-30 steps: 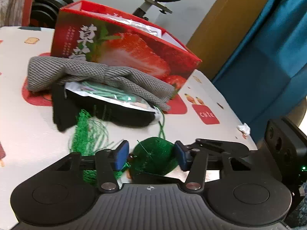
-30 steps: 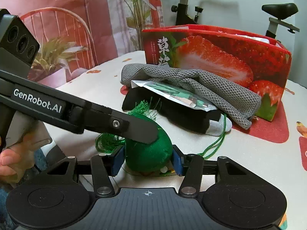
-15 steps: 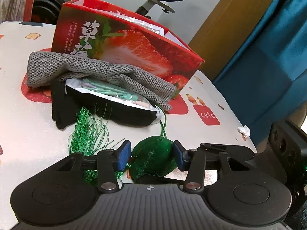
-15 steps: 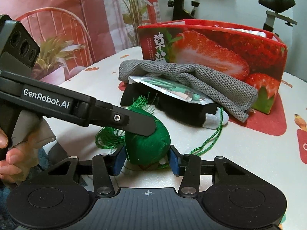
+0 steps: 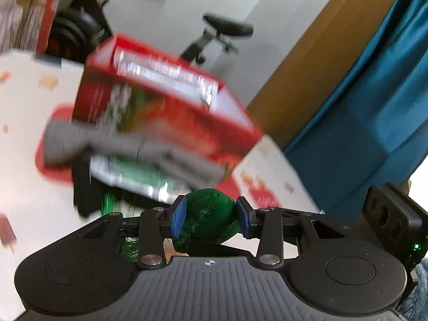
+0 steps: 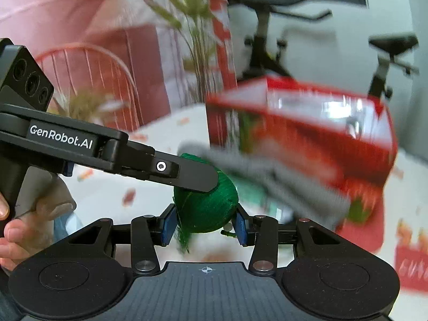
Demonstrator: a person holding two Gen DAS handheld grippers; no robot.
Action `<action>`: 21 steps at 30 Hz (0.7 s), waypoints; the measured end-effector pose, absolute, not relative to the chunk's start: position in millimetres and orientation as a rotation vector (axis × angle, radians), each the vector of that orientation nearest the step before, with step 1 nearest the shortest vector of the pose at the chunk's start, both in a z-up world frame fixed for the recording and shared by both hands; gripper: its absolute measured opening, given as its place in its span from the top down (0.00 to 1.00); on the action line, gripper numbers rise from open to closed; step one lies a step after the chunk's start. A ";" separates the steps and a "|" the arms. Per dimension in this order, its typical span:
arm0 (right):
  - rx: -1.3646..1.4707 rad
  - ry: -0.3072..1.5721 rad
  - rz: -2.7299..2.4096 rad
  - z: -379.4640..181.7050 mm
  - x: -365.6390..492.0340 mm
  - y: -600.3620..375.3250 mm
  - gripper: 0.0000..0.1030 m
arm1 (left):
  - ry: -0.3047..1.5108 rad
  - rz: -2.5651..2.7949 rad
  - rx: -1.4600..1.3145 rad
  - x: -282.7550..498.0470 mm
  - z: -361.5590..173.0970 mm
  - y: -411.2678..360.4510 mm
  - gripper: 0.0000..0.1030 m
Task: Organize soft objects
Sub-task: 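Lift the green ball with both grippers over the red box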
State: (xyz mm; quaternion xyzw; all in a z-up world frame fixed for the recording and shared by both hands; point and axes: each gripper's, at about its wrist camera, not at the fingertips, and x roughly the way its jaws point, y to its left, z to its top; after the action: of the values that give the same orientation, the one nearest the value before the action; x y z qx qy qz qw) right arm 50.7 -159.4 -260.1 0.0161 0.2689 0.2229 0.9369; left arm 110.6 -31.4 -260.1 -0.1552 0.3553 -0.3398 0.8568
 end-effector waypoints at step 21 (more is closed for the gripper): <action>-0.087 0.291 0.474 -104.1 167.5 -175.1 0.61 | 0.459 -0.726 -0.325 200.5 -95.3 -35.0 0.58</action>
State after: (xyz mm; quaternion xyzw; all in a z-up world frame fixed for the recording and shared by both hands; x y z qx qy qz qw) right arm 167.5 -175.1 -104.1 -0.0430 0.1437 0.2337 0.9607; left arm 200.5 -35.0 -95.3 -0.1568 0.2215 -0.3504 0.8964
